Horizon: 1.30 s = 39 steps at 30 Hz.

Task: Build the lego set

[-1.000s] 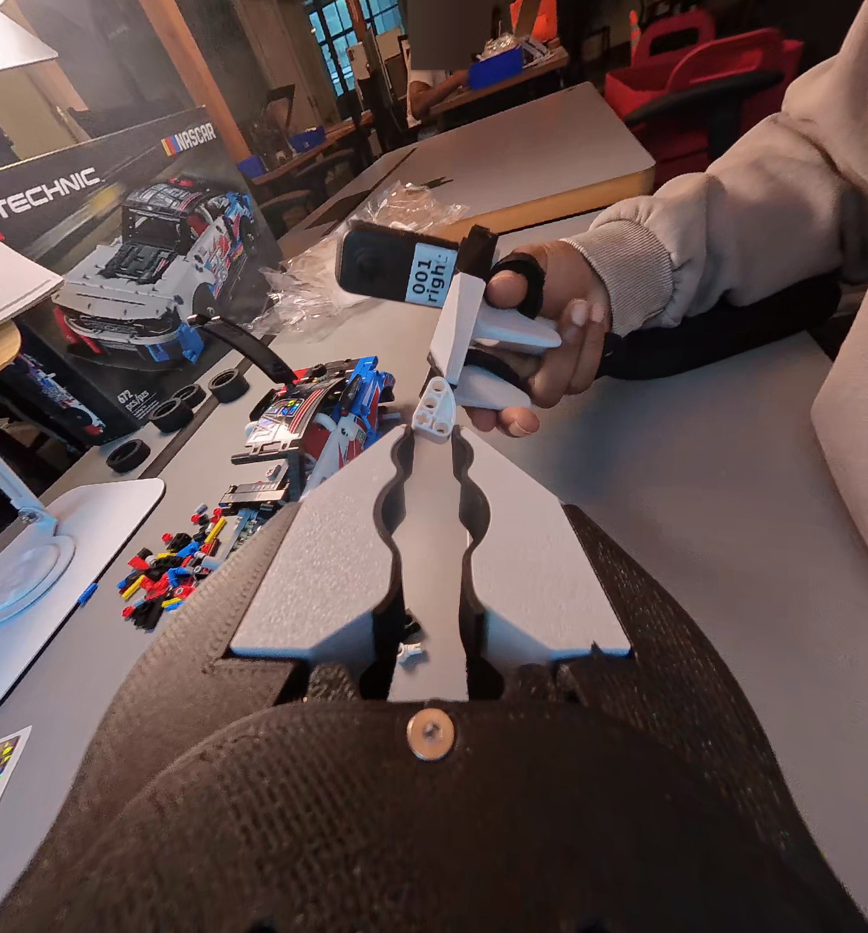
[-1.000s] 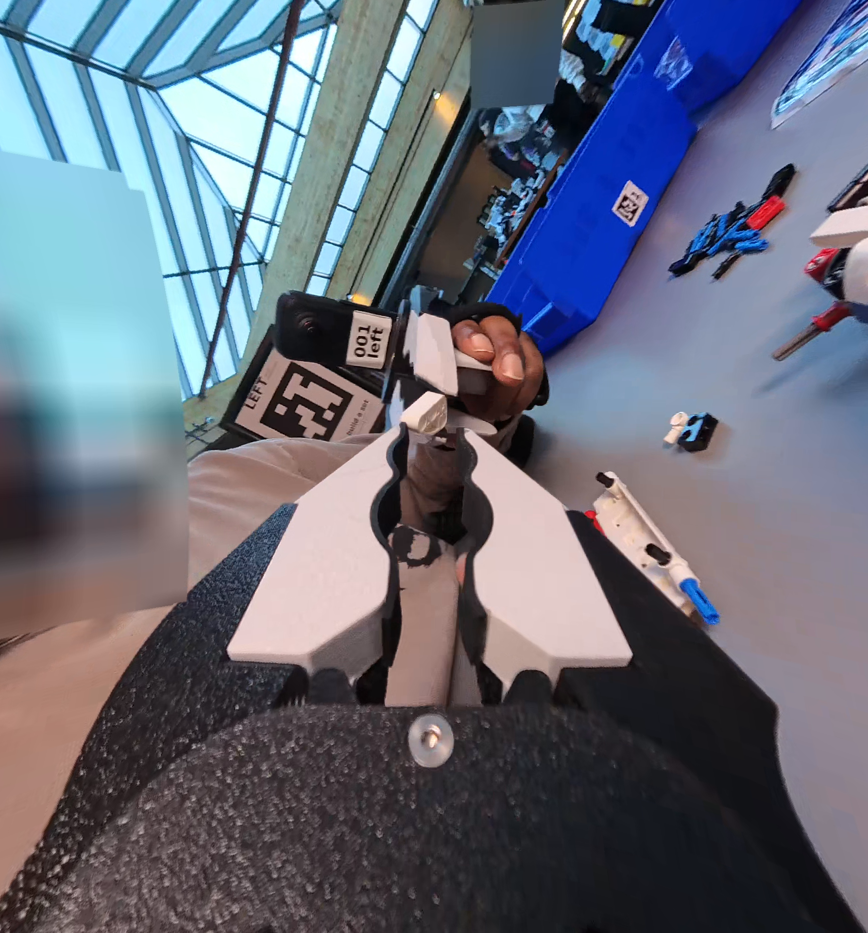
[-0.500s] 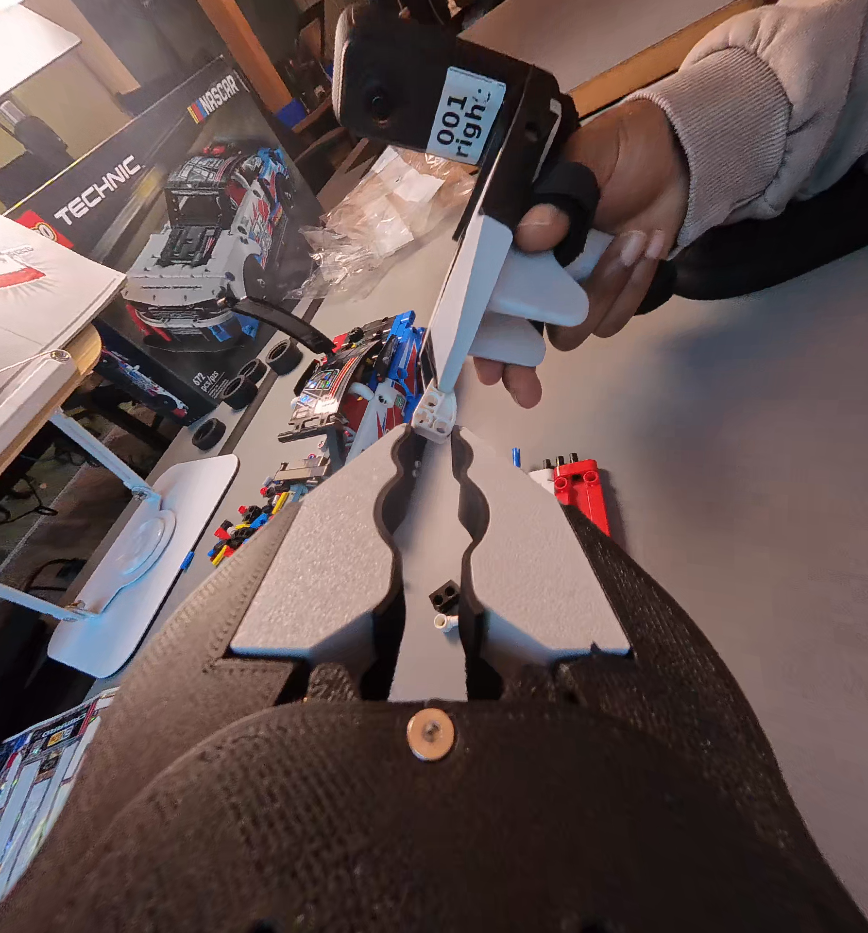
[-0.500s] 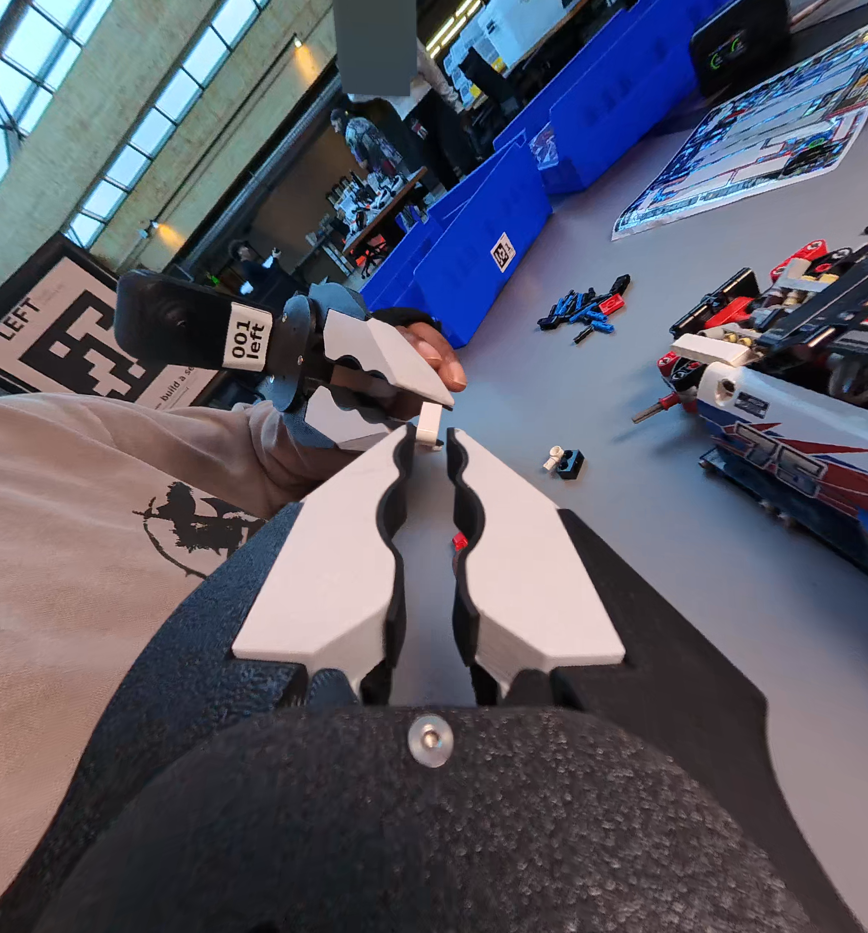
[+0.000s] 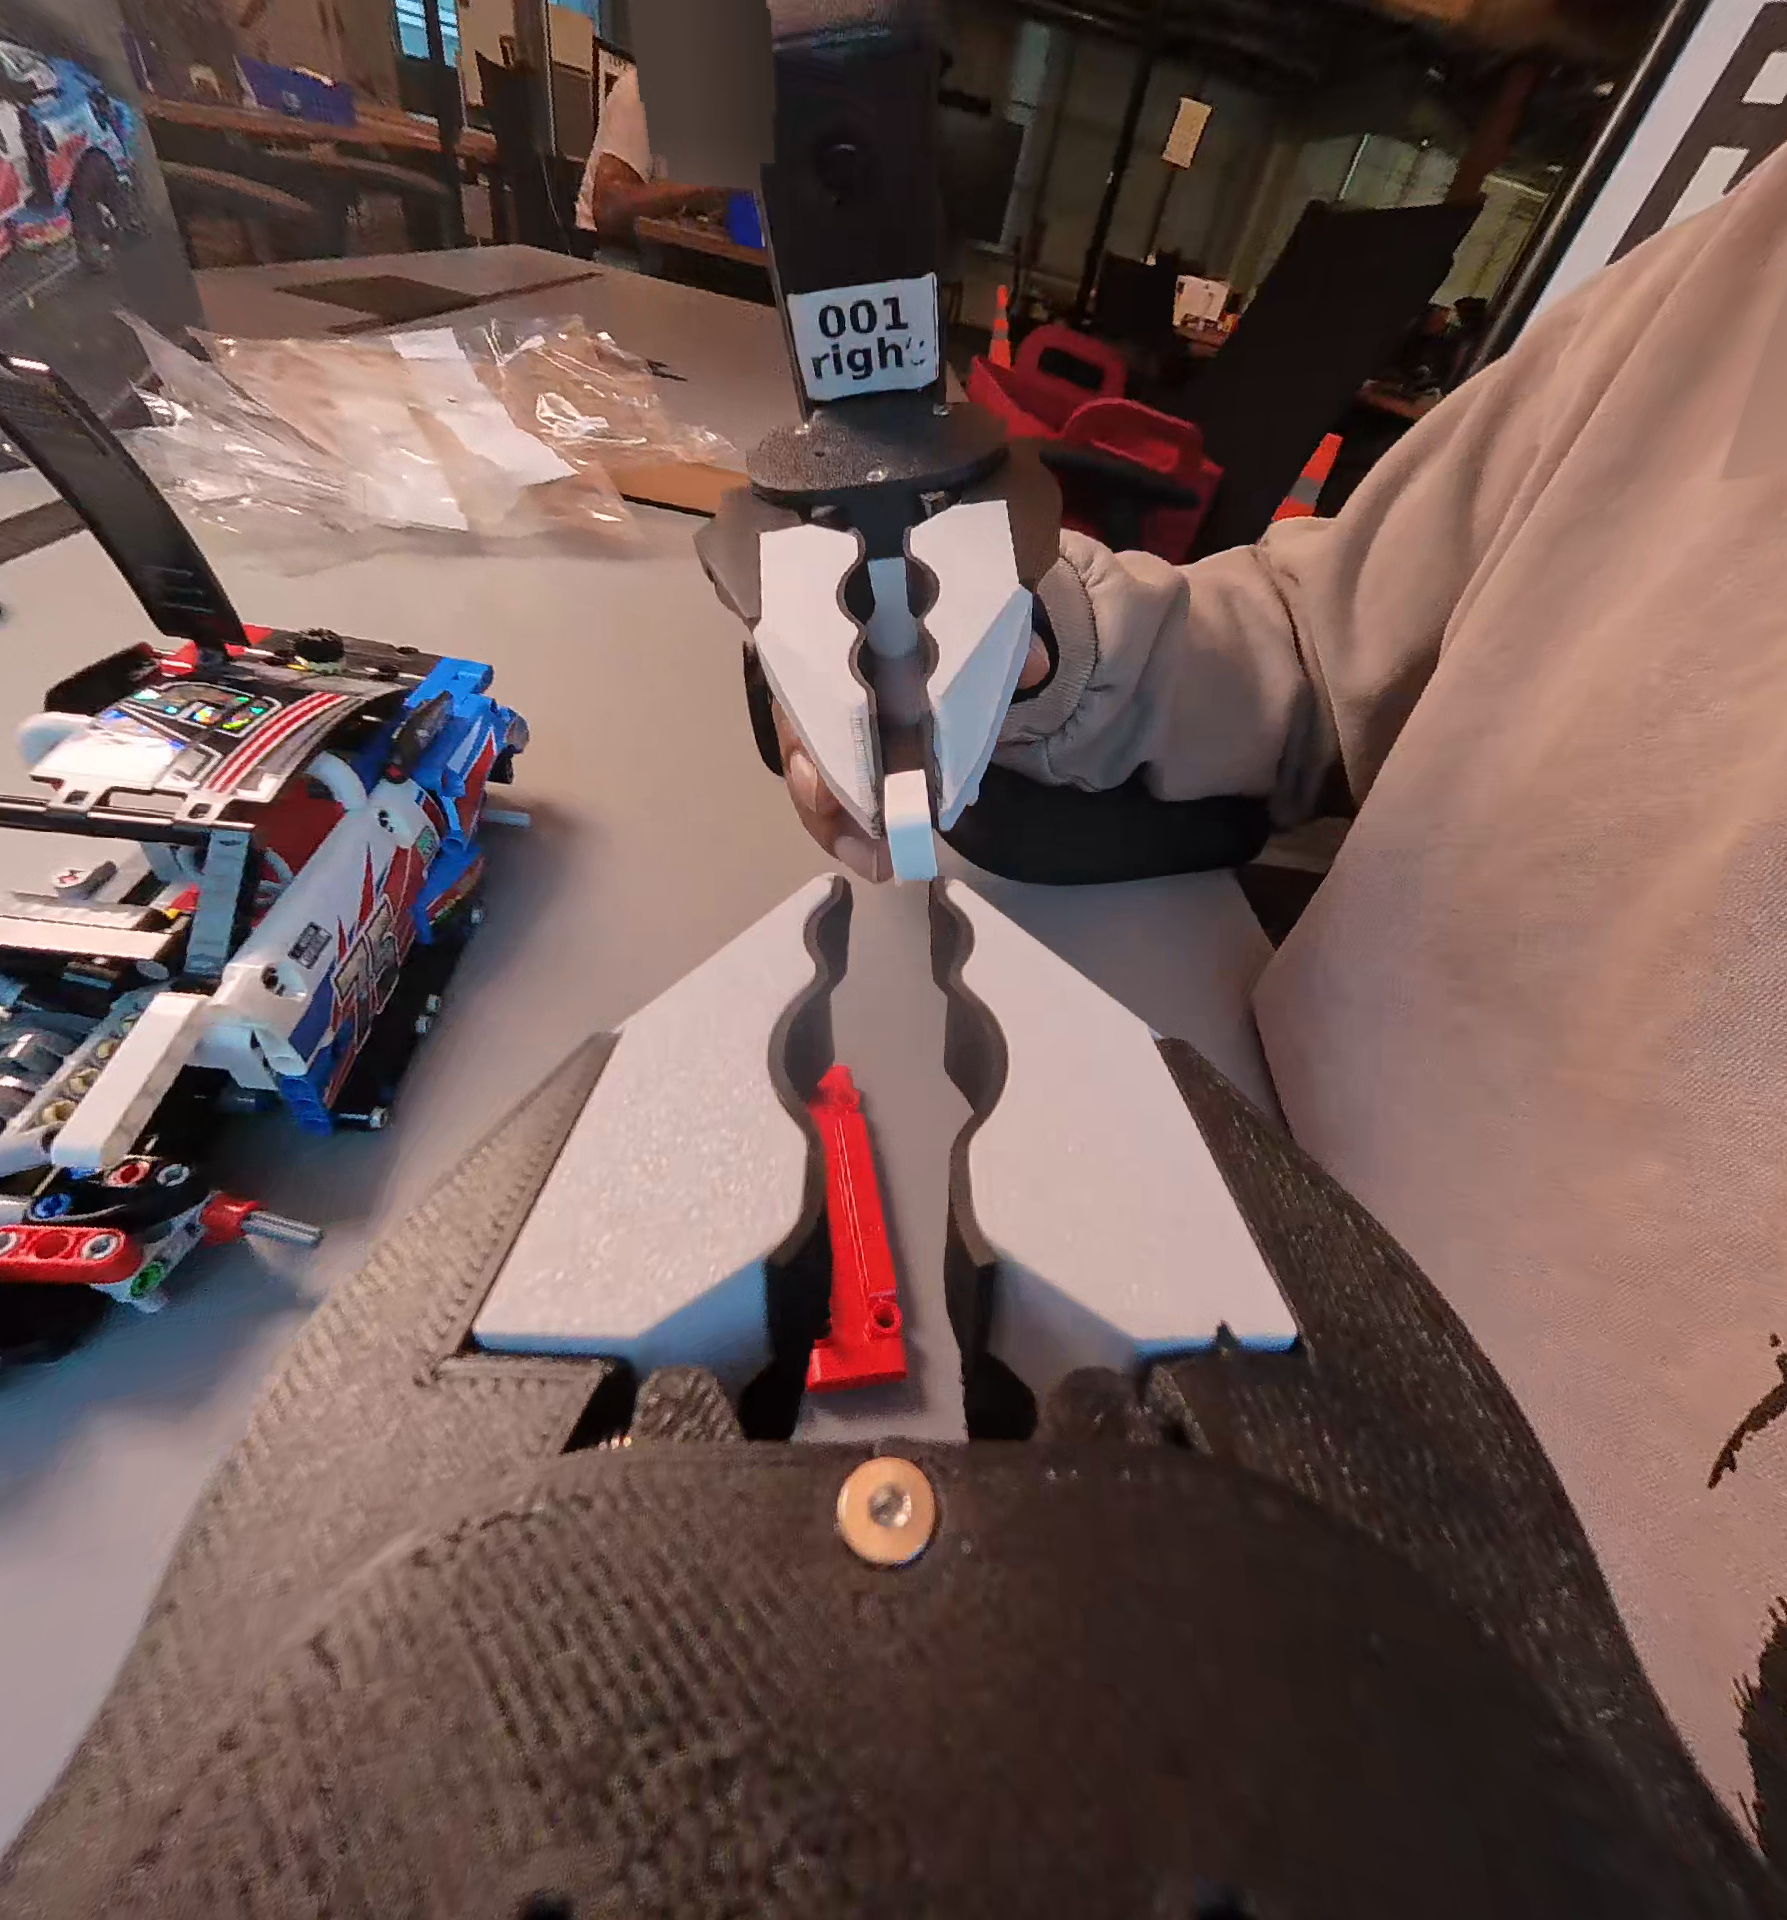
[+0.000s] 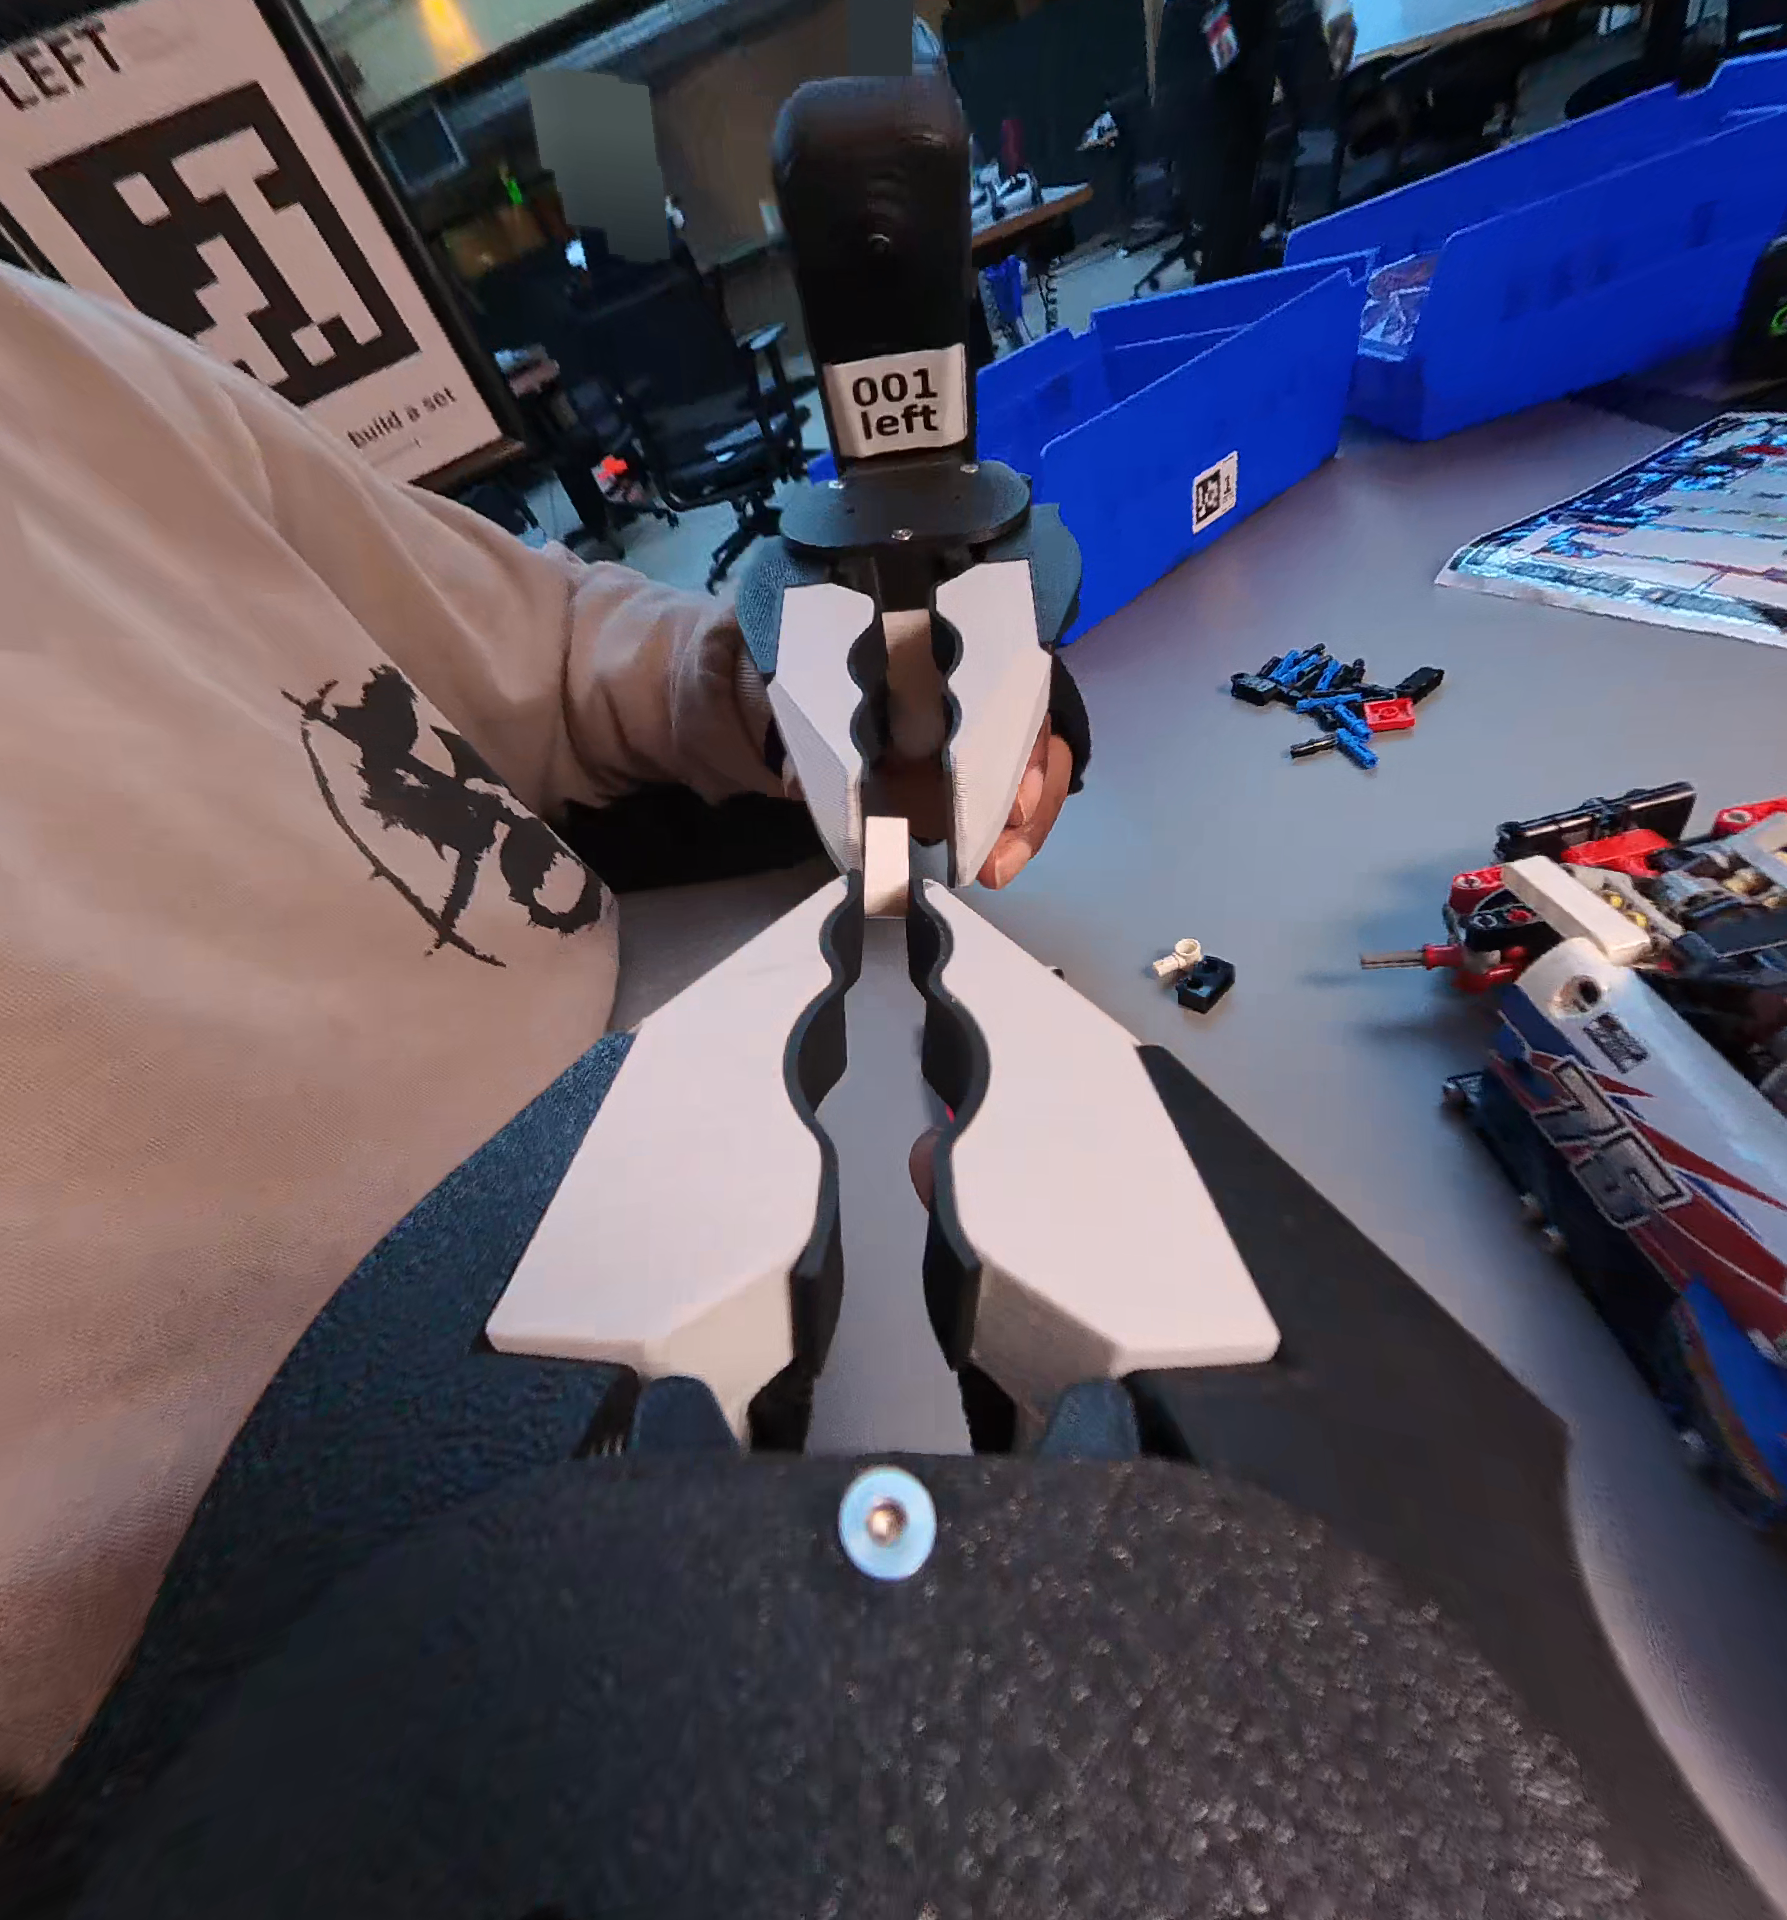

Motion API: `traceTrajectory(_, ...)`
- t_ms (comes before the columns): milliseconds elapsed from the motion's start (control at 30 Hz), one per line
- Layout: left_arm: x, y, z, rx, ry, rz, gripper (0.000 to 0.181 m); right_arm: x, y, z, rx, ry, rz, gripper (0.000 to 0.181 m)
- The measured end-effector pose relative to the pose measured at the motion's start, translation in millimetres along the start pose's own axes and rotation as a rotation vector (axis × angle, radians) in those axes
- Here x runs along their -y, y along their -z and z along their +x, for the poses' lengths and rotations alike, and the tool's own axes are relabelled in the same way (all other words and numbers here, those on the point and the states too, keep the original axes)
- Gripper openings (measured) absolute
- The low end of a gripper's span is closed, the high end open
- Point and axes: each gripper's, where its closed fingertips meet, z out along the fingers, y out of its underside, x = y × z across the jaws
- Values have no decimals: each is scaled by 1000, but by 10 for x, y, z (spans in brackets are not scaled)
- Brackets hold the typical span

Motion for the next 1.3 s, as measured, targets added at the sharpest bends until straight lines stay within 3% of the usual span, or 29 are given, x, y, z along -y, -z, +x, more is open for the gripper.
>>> traceTrajectory(333, -18, -36, 107, -76, 31, 5, 17, -44, 20, -101, 29, 91, -36, 5)
traceTrajectory(433, 53, -32, 211, -140, 50, 43, 27, -110, 19, -49, 14, 95, -59, 5)
traceTrajectory(567, -59, -87, 172, -84, -8, -21, 20, -138, -26, -91, 34, 100, -63, 5)
traceTrajectory(633, -112, -112, 152, -53, -45, -56, 7, -138, -40, -92, 33, 103, -60, 4)
traceTrajectory(767, -96, -111, 81, 4, -76, -63, 6, -114, -31, -34, -1, 103, -47, 5)
traceTrajectory(1033, 85, 105, -441, 396, -180, 4, 6, 184, 92, 420, -343, 119, 109, 11)
traceTrajectory(1233, 53, 85, -505, 464, -191, -19, 6, 205, -62, 392, -466, 247, 102, 22)
traceTrajectory(1300, 44, 62, -493, 477, -221, -32, 6, 202, -67, 429, -497, 203, 110, 23)
